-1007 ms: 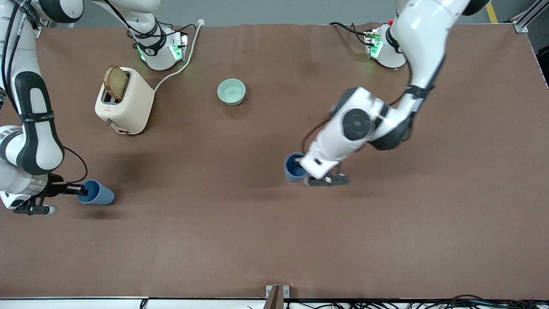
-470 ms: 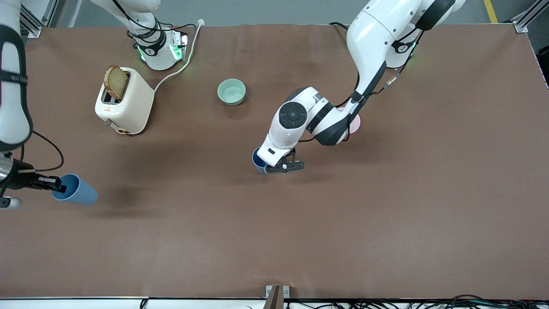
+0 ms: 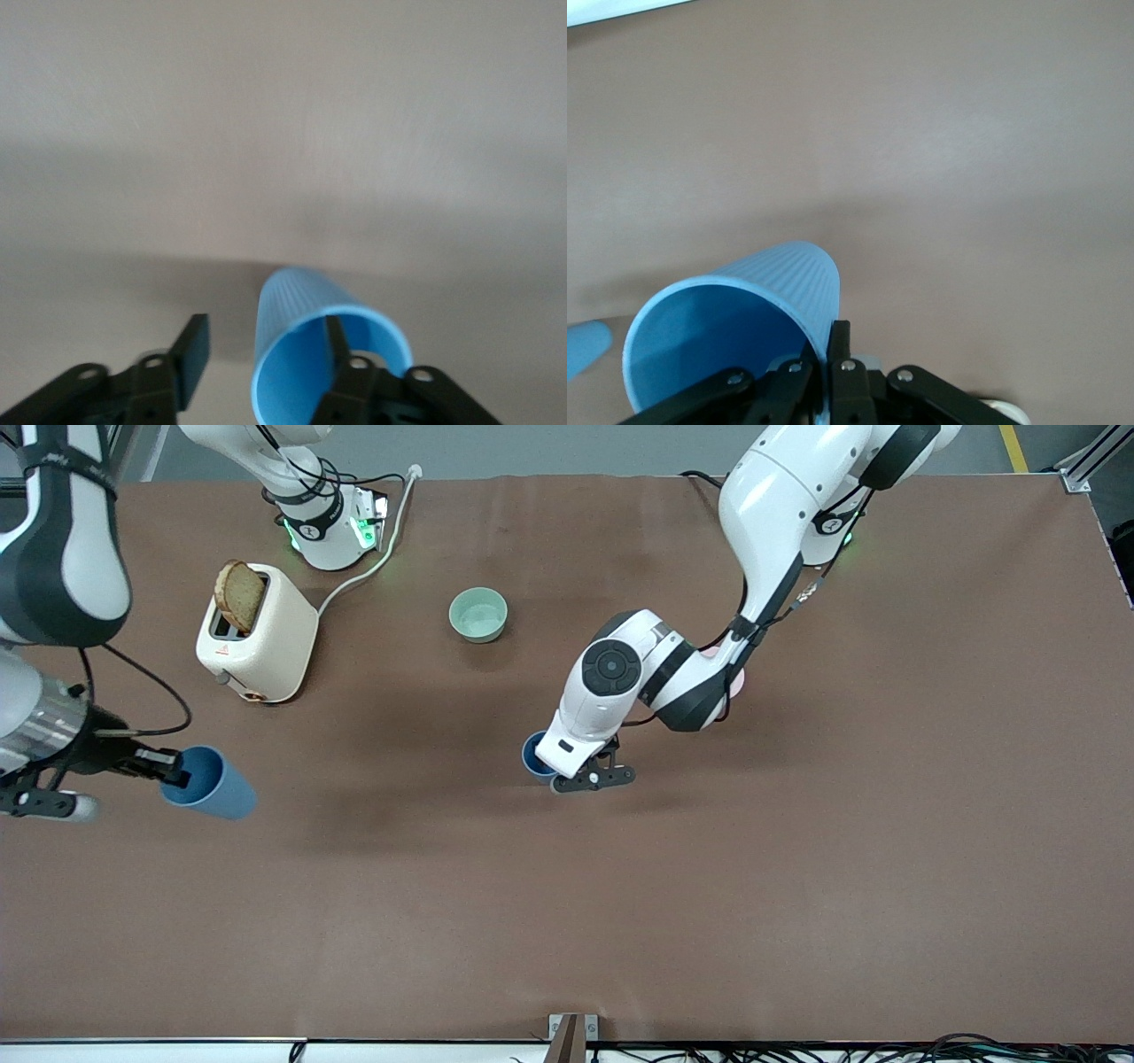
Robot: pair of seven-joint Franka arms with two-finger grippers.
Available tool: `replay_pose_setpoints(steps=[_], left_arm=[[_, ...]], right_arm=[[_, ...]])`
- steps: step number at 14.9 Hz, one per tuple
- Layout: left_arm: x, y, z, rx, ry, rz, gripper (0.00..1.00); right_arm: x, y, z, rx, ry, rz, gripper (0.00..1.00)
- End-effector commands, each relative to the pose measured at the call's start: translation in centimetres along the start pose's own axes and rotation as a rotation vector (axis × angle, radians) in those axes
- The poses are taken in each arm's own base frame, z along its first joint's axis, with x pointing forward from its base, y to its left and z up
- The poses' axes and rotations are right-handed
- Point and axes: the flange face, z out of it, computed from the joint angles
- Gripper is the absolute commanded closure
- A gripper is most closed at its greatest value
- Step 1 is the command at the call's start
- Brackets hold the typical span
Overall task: Stack blue cups with both arms
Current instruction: 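Carry the blue cup to the table middle with the left gripper and release, then lift the blue cup with the right gripper over the other blue cup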
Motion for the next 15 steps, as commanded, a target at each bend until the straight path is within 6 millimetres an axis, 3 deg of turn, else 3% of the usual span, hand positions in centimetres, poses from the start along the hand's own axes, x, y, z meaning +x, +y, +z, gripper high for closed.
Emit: replay_pose_setpoints(steps=[1, 5, 9, 10, 12, 15], left_arm=[[5.1, -3.8, -10.5, 0.013, 0.068, -0.051, 0.00], [11.2, -13.9, -23.4, 0.068, 0.099, -0.049, 0.00], [13.1, -23.0, -33.2, 0.095, 0.128, 0.013, 0.00], [12.8, -24.2, -34.1, 0.126, 0.104, 0.039, 0.00], [11.4, -26.0, -34.9, 0.190, 0.001, 0.090, 0.00], [10.9, -30.3, -40.8, 0.194, 0.066, 0.124, 0.00]], right_arm=[[-2.2, -4.4, 0.0, -0.010, -0.005, 0.071, 1.00], [-4.1, -10.5, 1.2, -0.010, -0.019, 0.095, 1.00], [-6.4, -16.4, 2.1, 0.005, -0.021, 0.146, 1.00], [-6.9, -17.7, 2.4, 0.008, -0.021, 0.133, 1.00], [-8.9, -22.1, 2.9, 0.020, -0.009, 0.152, 1.00], [-12.2, -29.4, 7.1, 0.014, 0.006, 0.268, 1.00]])
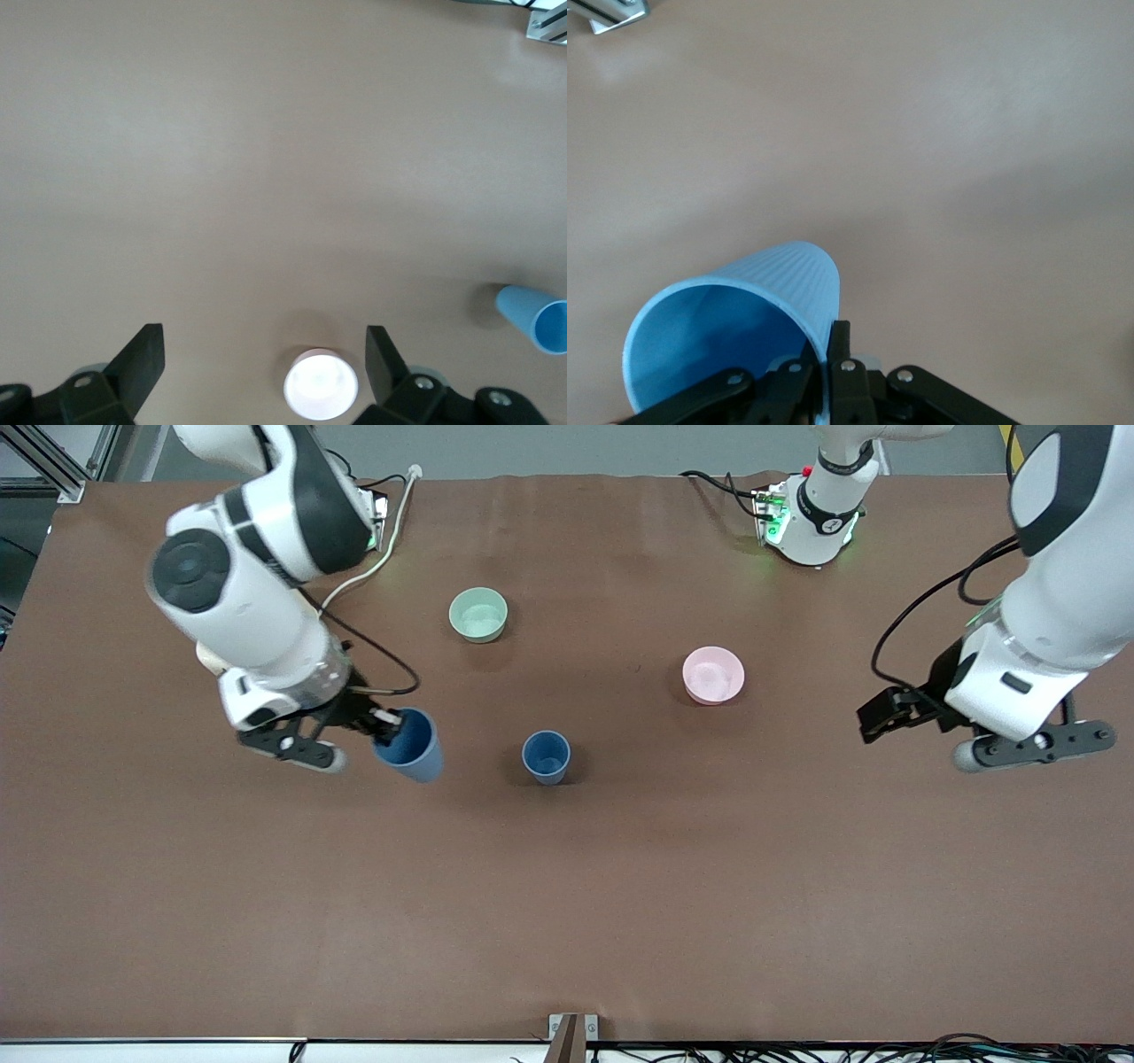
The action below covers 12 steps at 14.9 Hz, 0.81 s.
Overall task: Stack blue cups with both arms
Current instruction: 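Lift the blue cup with the right gripper over the other blue cup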
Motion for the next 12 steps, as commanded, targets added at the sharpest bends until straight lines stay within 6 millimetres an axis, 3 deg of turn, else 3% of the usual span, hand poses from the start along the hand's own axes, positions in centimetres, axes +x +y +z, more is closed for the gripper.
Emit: replay_pose_setpoints(steps=[1, 2, 4, 6, 12], left_arm=[[-1.9, -4.0, -4.3, 0.024, 0.041, 0.059, 0.00], [-2.6, -5.1, -5.0, 0.034, 0.022, 0.076, 0.00], [-3.8, -5.5, -5.6, 0.048, -0.008, 0.088, 0.00], [-4.8, -5.8, -5.7, 0.051, -0.012, 0.107, 0.00], [-6.6, -6.2, -2.5, 0.051, -0.001, 0.161, 0.00]], right_arm=[[-4.7, -6.0, 4.8, -0.017, 0.021, 0.084, 1.00], [-6.8, -8.2, 6.7, -0.021, 0.027, 0.078, 1.00], [-8.5, -10.5, 9.9, -0.035, 0.055, 0.112, 1.00], [-8.9, -10.9, 11.2, -0.050, 0.071, 0.108, 1.00], [-9.5, -11.4, 14.2, -0.054, 0.072, 0.094, 1.00]])
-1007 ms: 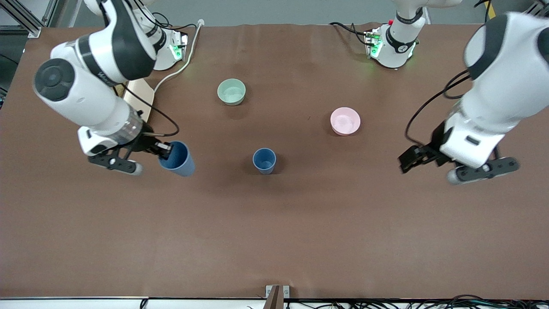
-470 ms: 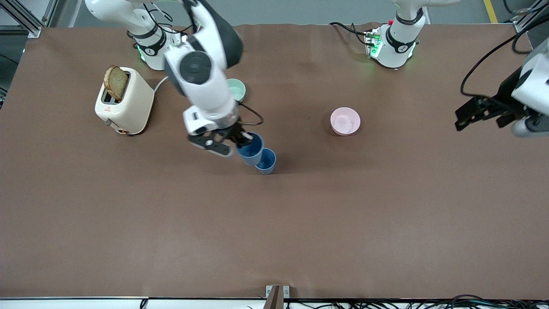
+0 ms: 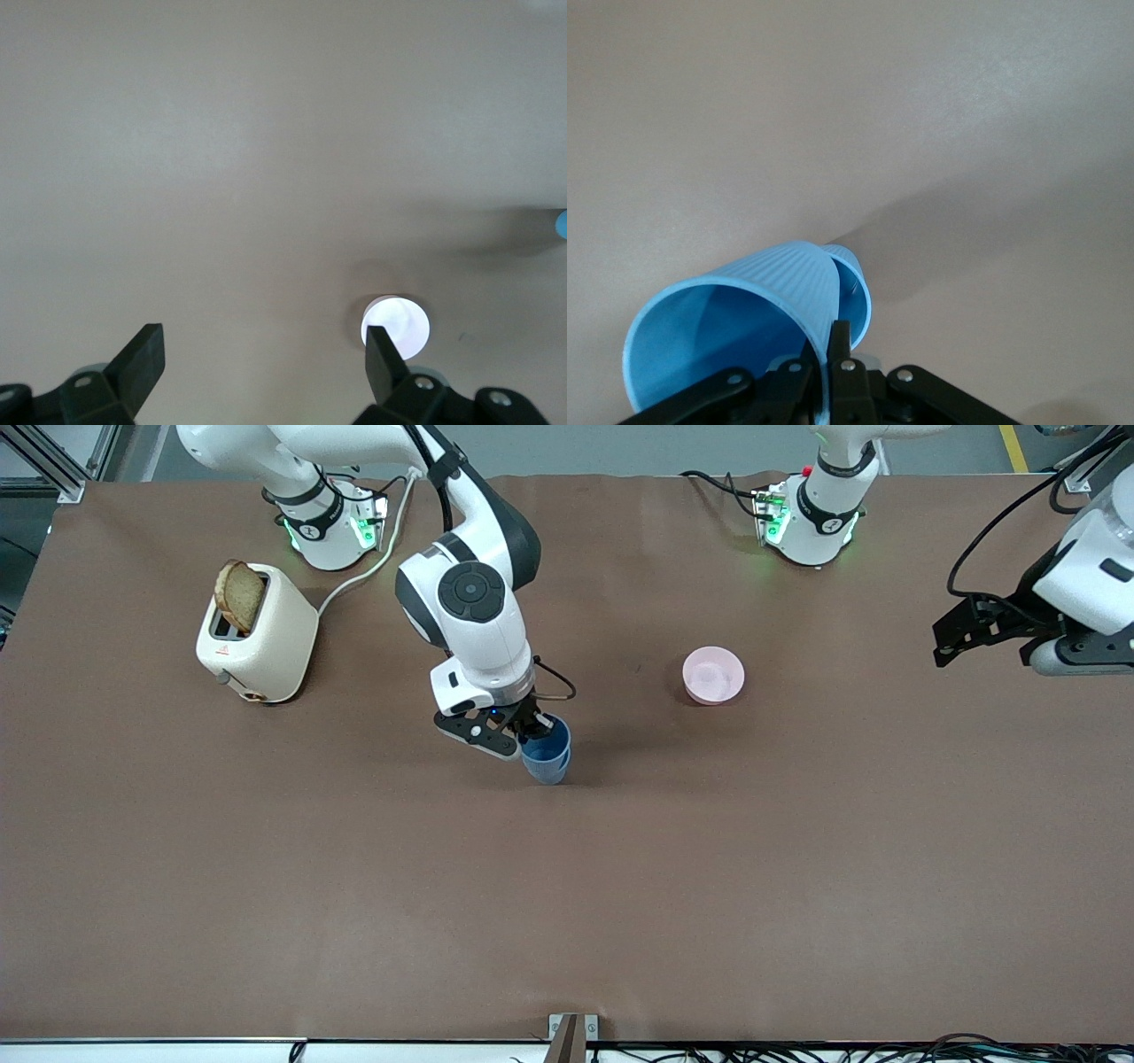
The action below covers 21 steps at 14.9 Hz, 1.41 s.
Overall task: Stack blue cups with both arms
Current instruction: 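Lower the held cup into the other cup and open the right gripper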
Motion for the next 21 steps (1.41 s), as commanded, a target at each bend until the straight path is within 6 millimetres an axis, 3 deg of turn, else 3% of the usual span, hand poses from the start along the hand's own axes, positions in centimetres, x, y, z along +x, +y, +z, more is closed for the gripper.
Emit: replay_pose_setpoints(steps=[1, 7, 8, 10, 11, 15, 17, 19, 21], left_arm=[[-1.5, -0.3, 0.3, 0.009, 0.021, 0.015, 0.00], [-2.2, 0.9, 0.3, 0.011, -0.007, 0.021, 0.00], [-2.2, 1.0, 0.2, 0.011, -0.005, 0.018, 0.00], [-2.2, 1.2, 0.3, -0.012, -0.010, 0.018, 0.00], [-2.2, 1.1, 0.4, -0.022, -0.013, 0.015, 0.00], [-2.0, 0.0, 0.7, -0.023, -0.026, -0.005, 0.00], [-1.9, -1.4, 0.7, -0.023, -0.028, -0.029, 0.00], [-1.9, -1.8, 0.8, -0.022, -0.034, -0.036, 0.00], [-1.9, -1.9, 0.8, -0.021, -0.039, -0.031, 0.00]], right_arm=[[-0.1, -0.2, 0.9, -0.013, 0.016, 0.000, 1.00], [-1.2, -0.1, 2.4, -0.042, 0.000, -0.017, 0.95], [-1.2, -0.1, 2.5, -0.041, -0.001, -0.015, 0.78], [-1.2, -0.2, 2.5, -0.040, -0.001, -0.021, 0.08], [-1.2, -0.1, 2.6, -0.042, -0.002, -0.033, 0.00], [0.9, 0.8, 1.3, -0.035, 0.002, -0.094, 0.00], [3.5, 2.5, -1.8, -0.034, 0.004, -0.108, 0.00], [7.4, 5.9, -5.5, -0.032, 0.008, -0.159, 0.00], [12.0, 11.8, -8.0, -0.039, -0.001, -0.224, 0.00]])
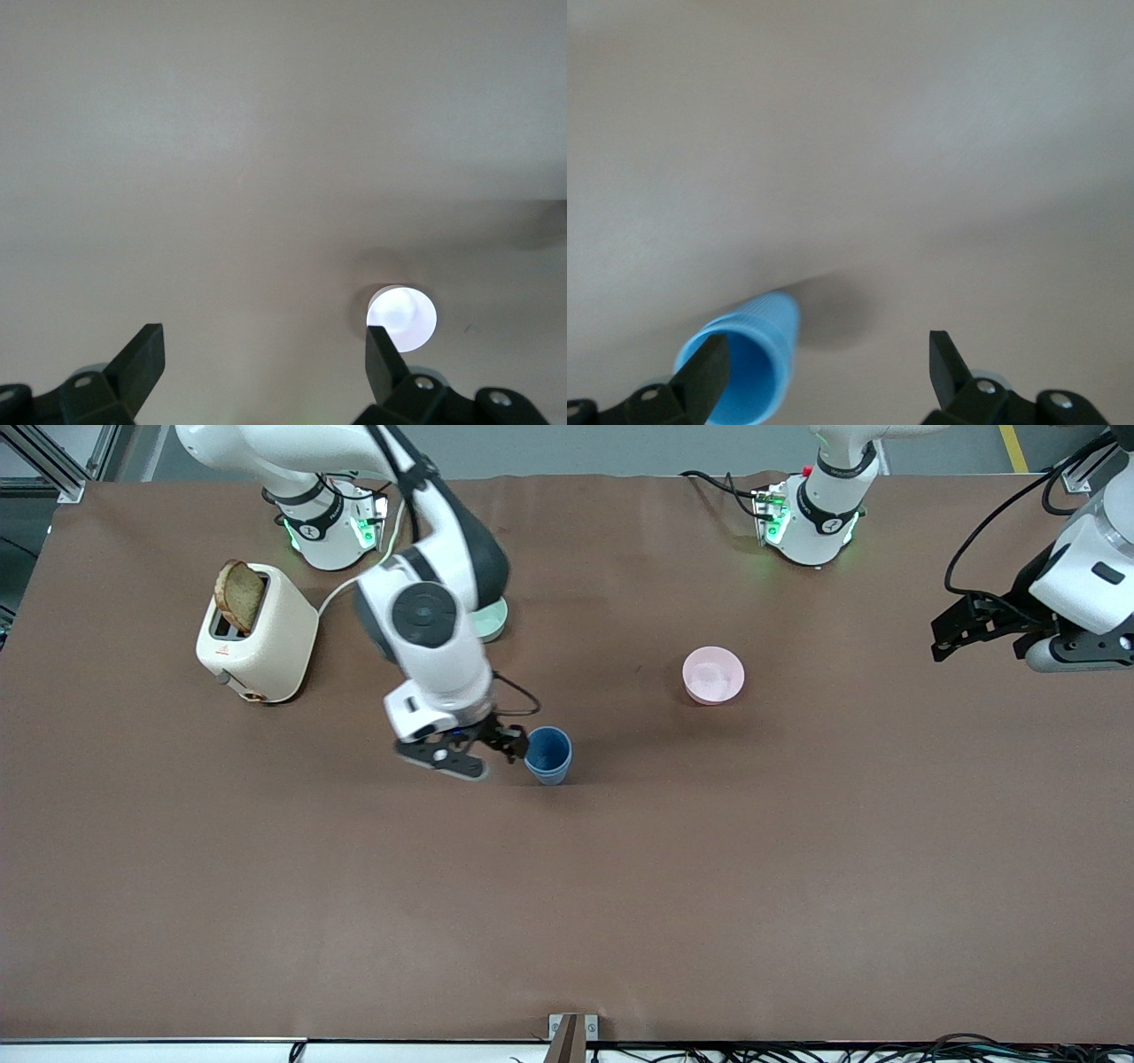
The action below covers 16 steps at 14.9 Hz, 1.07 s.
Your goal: Stack blue cups with both arms
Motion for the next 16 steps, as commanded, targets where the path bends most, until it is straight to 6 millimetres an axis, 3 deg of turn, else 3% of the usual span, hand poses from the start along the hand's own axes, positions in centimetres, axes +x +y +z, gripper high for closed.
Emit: replay_pose_setpoints(steps=[1, 4, 9, 11, 12, 14, 16], left_arm=[[-0.6, -0.1, -0.2, -0.012, -0.005, -0.004, 0.00], [-0.3, -0.5, 0.0, -0.013, -0.002, -0.010, 0.00], [-0.3, -0.7, -0.2, -0.008, 0.003, -0.001, 0.00], [-0.3, -0.7, -0.4, -0.004, 0.007, 0.002, 0.00], [-0.3, -0.7, -0.4, -0.004, 0.005, 0.004, 0.00], [-0.4, -0.8, -0.5, -0.001, 0.003, 0.005, 0.00], [-0.3, -1.6, -0.3, -0.003, -0.001, -0.010, 0.00]], right_arm=[[2.8, 9.8, -3.9, -0.003, -0.006, -0.079, 0.00], [5.6, 20.2, -5.9, -0.002, -0.002, -0.118, 0.00], [9.7, 34.2, -8.2, -0.025, -0.004, -0.156, 0.00], [10.3, 38.2, -11.2, -0.027, 0.003, -0.154, 0.00], [10.4, 39.3, -13.0, -0.030, -0.010, -0.146, 0.00], [10.6, 40.5, -17.4, -0.036, -0.040, -0.136, 0.00], [10.1, 40.4, -22.0, -0.035, -0.048, -0.134, 0.00]])
